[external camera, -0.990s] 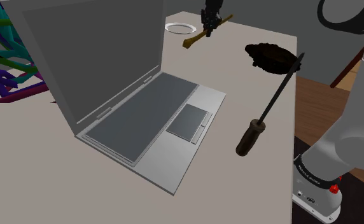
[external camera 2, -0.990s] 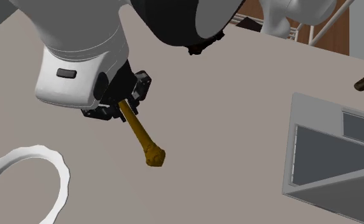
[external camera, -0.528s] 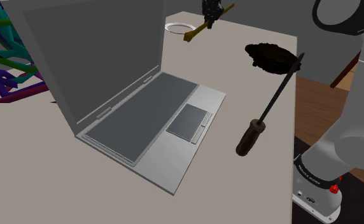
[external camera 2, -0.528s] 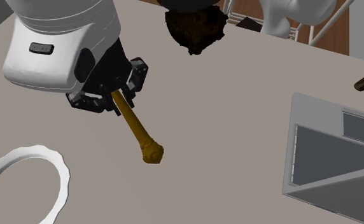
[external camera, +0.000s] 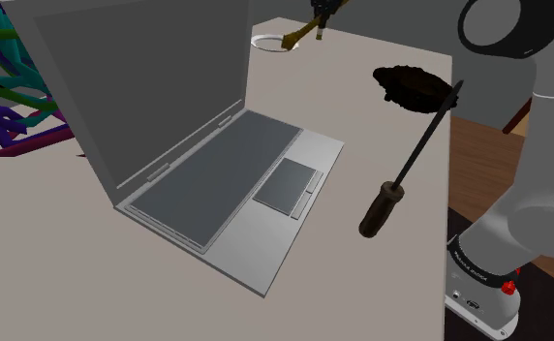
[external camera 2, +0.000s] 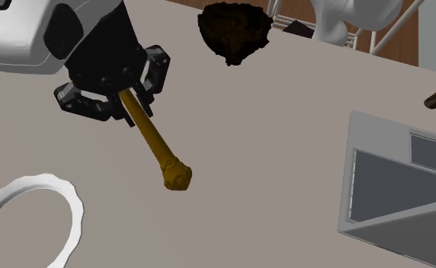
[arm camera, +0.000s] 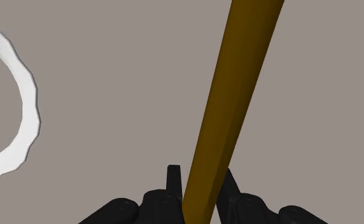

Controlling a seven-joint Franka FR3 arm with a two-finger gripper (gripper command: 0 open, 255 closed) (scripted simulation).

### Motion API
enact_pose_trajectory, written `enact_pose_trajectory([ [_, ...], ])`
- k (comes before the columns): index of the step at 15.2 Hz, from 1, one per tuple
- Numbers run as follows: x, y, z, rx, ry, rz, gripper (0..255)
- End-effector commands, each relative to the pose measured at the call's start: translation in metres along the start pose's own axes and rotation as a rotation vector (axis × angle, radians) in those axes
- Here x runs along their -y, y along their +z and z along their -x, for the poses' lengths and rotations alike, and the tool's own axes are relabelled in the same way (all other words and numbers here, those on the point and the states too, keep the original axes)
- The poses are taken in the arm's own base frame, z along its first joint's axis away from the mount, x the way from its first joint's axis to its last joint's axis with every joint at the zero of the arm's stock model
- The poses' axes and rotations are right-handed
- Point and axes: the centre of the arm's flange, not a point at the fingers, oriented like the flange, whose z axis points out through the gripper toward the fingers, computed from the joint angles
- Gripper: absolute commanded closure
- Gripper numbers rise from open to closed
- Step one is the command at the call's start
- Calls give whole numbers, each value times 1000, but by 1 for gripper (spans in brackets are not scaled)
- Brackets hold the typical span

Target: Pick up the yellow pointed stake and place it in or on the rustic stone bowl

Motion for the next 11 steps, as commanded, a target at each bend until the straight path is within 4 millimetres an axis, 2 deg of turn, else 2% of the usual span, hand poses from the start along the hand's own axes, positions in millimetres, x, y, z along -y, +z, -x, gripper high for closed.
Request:
enact_pose_trajectory([
  [1,0,-11,-1,0,0,-1,255],
  [4,0,-24,-1,0,0,-1,255],
  [11,84,-29,37,0,0,-1,255],
])
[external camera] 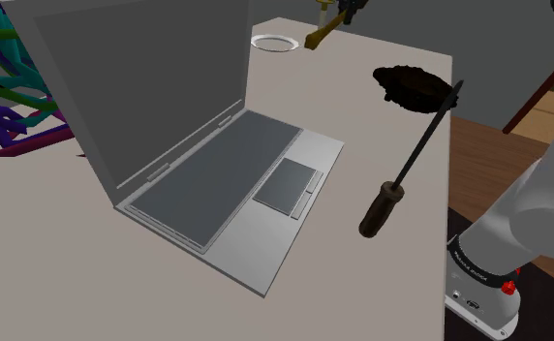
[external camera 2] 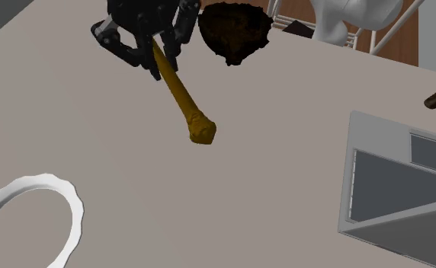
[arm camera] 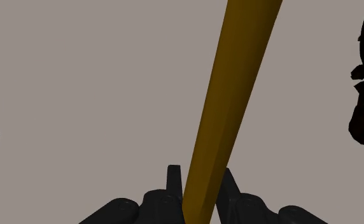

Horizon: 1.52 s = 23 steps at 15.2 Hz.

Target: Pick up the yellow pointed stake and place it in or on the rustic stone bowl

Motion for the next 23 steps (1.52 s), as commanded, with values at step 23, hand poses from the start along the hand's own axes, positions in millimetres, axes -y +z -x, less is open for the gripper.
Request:
enact_pose_trajectory([
  [23,220,20,101,-1,-1,-1,255],
])
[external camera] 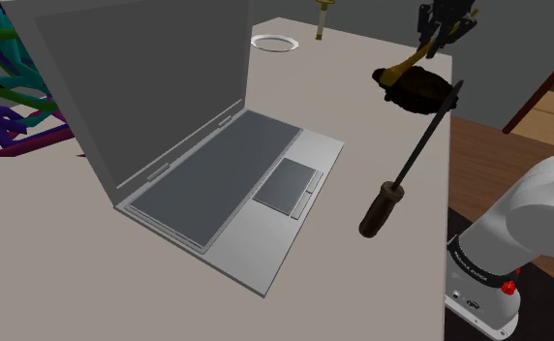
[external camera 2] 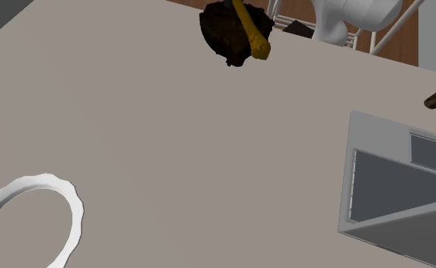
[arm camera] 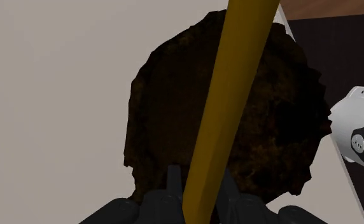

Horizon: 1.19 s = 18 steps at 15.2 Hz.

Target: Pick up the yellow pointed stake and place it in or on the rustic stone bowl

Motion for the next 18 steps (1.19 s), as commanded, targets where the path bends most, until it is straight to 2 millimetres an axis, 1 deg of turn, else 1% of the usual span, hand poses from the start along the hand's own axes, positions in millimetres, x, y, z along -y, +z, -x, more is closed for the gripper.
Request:
enact_pose_trajectory([
  [1,2,11,2,0,0,0,255],
  [7,3,44,3,0,0,0,255],
  [15,3,44,3,0,0,0,255],
  [16,3,44,3,0,0,0,0],
  [18,3,44,3,0,0,0,0],
])
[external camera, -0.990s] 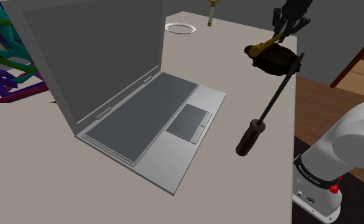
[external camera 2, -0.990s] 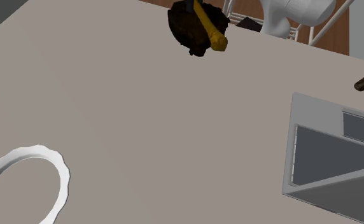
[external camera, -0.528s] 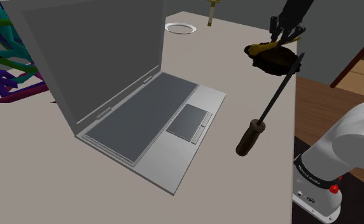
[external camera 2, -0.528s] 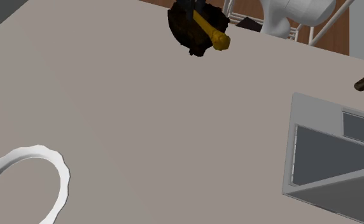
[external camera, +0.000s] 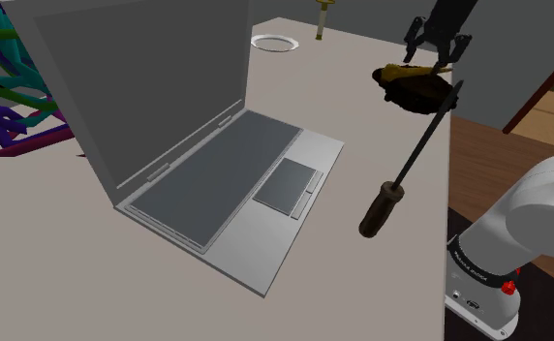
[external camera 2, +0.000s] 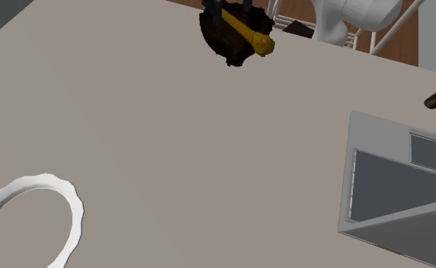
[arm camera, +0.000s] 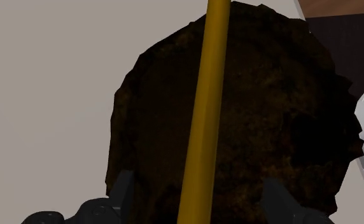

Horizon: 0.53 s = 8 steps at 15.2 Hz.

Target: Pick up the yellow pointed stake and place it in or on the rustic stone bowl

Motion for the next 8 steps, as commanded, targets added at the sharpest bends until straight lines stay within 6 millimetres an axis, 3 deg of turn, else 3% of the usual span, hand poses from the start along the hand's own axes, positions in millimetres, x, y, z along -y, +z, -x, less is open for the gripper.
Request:
enact_pose_trajectory([
  [1,0,0,0,0,0,0,0],
  [3,0,0,0,0,0,0,0],
  [7,0,-50,0,0,0,0,0],
  [8,0,-50,0,0,0,0,0],
])
